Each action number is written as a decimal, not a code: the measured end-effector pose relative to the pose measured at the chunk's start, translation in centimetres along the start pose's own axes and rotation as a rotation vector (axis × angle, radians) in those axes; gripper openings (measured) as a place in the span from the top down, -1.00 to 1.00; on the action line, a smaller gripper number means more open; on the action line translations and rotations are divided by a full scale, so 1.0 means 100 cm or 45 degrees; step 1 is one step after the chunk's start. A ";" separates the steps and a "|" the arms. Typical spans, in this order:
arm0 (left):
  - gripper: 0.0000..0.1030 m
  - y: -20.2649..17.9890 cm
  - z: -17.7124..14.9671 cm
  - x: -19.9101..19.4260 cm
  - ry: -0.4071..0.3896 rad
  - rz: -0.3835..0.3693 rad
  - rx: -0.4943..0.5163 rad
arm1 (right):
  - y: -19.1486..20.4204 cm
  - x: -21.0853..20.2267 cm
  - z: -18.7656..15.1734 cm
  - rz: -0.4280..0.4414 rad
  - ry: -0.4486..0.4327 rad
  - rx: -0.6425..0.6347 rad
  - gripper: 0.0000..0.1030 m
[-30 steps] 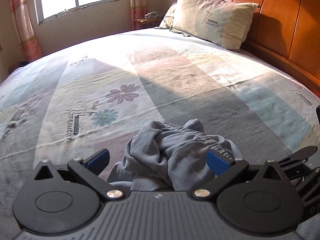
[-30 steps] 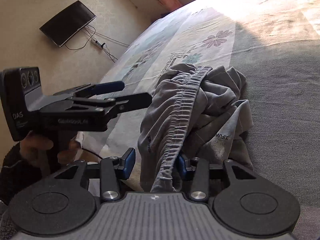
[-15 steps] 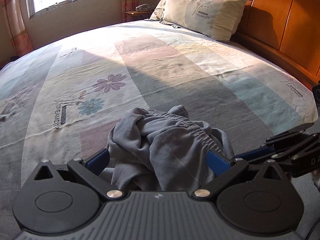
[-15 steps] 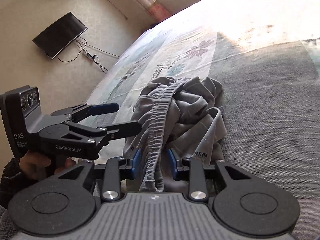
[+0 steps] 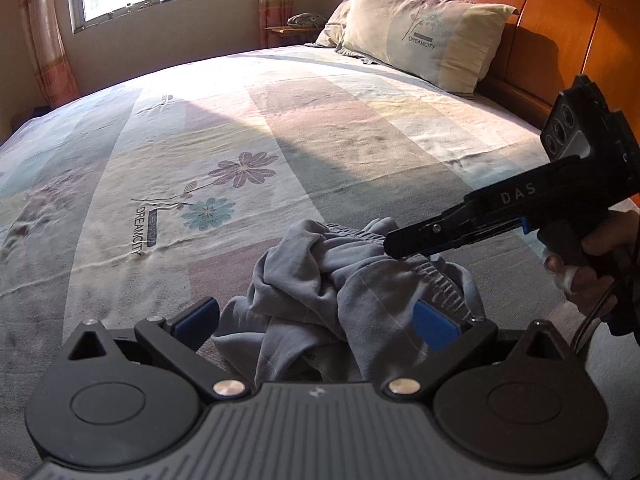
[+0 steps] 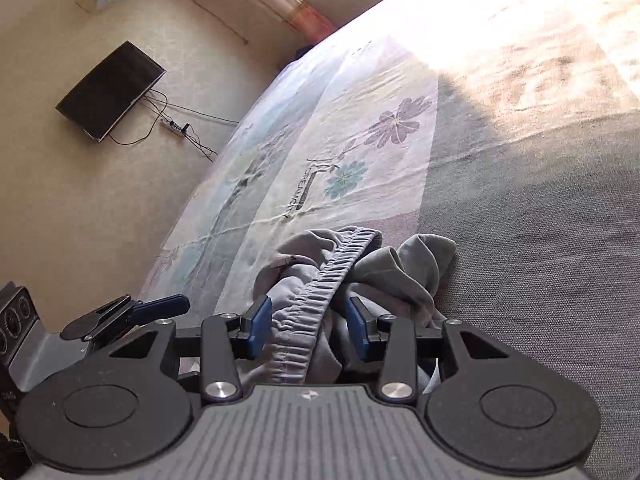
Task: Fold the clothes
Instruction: 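Lift the waistband with the right gripper and drag it across the bed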
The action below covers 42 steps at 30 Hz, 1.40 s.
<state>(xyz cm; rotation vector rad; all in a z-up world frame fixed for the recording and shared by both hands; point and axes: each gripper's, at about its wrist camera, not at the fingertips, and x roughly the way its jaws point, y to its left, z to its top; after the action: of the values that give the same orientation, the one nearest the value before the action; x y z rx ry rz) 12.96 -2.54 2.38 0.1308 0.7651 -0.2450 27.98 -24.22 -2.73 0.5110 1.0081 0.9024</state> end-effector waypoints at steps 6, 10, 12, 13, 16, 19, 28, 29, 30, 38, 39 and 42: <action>-0.99 0.014 -0.003 0.007 0.006 0.002 -0.077 | -0.015 0.030 0.011 0.143 0.090 0.140 0.00; -0.99 0.021 -0.008 0.009 0.021 0.016 -0.110 | -0.009 0.027 0.014 0.145 0.068 0.110 0.02; -0.99 0.022 -0.011 0.010 0.028 0.023 -0.113 | -0.005 0.025 0.016 0.137 0.051 0.084 0.29; -0.99 0.023 -0.012 0.010 0.030 0.028 -0.114 | -0.004 0.023 0.016 0.133 0.043 0.071 0.53; -0.99 0.025 -0.013 0.010 0.032 0.039 -0.128 | 0.002 0.019 0.018 0.121 0.018 0.033 0.74; -0.99 0.024 -0.013 0.008 0.026 0.035 -0.137 | 0.012 0.005 0.021 0.054 -0.029 -0.055 0.77; -0.99 0.013 -0.011 0.005 0.019 0.028 -0.095 | 0.024 -0.052 0.045 -0.404 -0.174 -0.361 0.78; -0.99 0.012 -0.010 0.006 0.019 0.024 -0.092 | 0.021 -0.056 0.049 -0.466 -0.169 -0.381 0.78; -0.99 0.011 -0.010 0.007 0.020 0.022 -0.090 | 0.017 -0.059 0.053 -0.530 -0.165 -0.400 0.78; -0.99 0.005 -0.010 0.015 0.045 0.008 -0.086 | -0.026 -0.072 0.083 -0.942 -0.131 -0.446 0.78; -0.99 0.005 -0.011 0.016 0.049 0.008 -0.087 | -0.031 -0.074 0.087 -0.982 -0.147 -0.436 0.78; -0.99 0.005 -0.012 0.019 0.061 0.007 -0.090 | -0.044 -0.078 0.098 -1.125 -0.209 -0.428 0.78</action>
<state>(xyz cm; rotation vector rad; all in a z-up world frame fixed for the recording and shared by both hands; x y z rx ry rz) 13.62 -2.09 0.20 0.0719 0.8199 -0.2097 36.59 -32.89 2.50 -0.1592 0.7879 0.2135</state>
